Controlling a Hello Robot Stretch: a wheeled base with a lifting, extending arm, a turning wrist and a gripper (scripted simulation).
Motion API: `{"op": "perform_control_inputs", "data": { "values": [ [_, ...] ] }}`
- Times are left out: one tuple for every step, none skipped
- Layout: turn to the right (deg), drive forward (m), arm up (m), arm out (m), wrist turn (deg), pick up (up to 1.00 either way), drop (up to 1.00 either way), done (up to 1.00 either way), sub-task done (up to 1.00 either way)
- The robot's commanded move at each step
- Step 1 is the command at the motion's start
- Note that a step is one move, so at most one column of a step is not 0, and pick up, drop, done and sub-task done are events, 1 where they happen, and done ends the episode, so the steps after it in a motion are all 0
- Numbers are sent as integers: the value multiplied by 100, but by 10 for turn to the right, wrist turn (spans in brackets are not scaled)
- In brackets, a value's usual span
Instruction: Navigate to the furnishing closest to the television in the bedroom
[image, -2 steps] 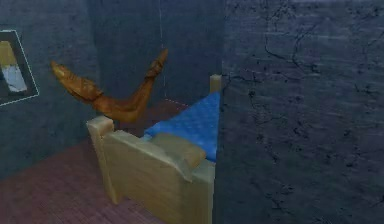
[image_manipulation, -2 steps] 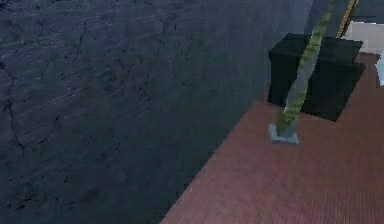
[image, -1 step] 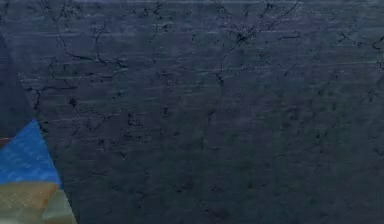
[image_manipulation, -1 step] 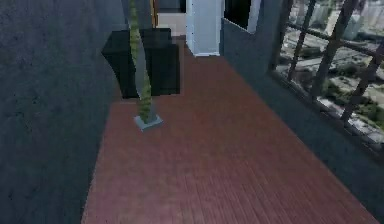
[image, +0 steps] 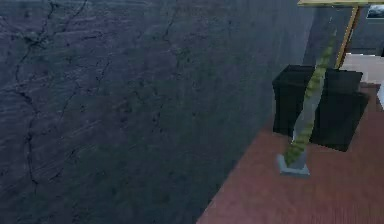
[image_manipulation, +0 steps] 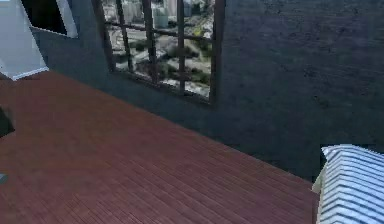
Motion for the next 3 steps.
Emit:
{"op": "perform_control_inputs", "data": {
  "values": [
    [450, 0, 0, 0, 0, 0, 0, 0, 0],
    [60, 0, 0, 0, 0, 0, 0, 0, 0],
    [0, 100, 0, 0, 0, 0, 0, 0, 0]
  ]
}}
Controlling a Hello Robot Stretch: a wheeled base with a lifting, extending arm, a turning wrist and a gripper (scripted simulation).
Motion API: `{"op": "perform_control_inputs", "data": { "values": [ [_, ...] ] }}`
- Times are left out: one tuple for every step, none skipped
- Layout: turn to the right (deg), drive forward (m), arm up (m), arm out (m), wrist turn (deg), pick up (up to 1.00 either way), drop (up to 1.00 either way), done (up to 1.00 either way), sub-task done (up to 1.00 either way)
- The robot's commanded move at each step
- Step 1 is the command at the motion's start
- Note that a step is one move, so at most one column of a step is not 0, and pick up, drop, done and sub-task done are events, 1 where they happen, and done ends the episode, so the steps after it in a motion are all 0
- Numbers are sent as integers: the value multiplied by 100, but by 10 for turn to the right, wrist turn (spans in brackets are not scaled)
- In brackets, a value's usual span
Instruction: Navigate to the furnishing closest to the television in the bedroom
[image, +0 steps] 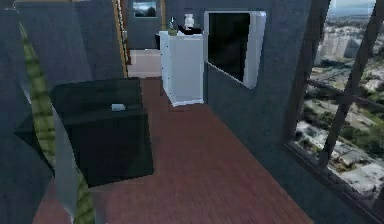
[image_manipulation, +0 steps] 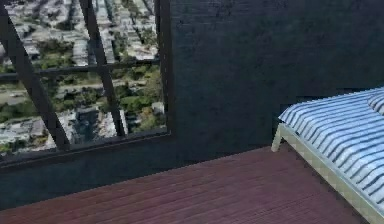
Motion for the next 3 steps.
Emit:
{"op": "perform_control_inputs", "data": {
  "values": [
    [60, 0, 0, 0, 0, 0, 0, 0, 0],
    [0, 75, 0, 0, 0, 0, 0, 0, 0],
    [-150, 0, 0, 0, 0, 0, 0, 0, 0]
  ]
}}
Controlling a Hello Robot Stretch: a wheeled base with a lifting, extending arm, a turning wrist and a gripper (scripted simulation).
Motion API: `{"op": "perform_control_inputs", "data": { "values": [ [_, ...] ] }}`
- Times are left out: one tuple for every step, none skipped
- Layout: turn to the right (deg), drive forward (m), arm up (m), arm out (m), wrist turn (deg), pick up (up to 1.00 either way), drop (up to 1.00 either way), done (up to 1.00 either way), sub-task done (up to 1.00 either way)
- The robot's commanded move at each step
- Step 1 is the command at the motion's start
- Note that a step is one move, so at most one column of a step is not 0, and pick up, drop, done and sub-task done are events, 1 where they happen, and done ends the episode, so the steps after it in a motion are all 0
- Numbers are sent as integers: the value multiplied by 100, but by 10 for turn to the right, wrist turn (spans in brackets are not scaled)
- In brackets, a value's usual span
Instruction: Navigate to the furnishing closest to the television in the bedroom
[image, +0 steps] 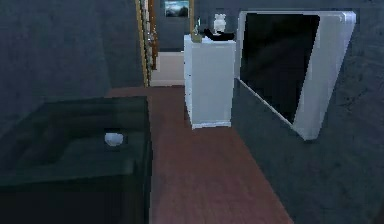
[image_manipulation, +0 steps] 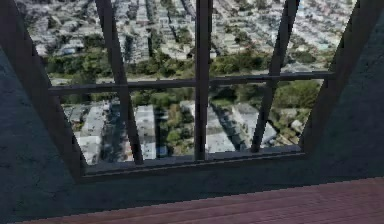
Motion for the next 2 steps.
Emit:
{"op": "perform_control_inputs", "data": {
  "values": [
    [0, 100, 0, 0, 0, 0, 0, 0, 0],
    [-30, 0, 0, 0, 0, 0, 0, 0, 0]
  ]
}}
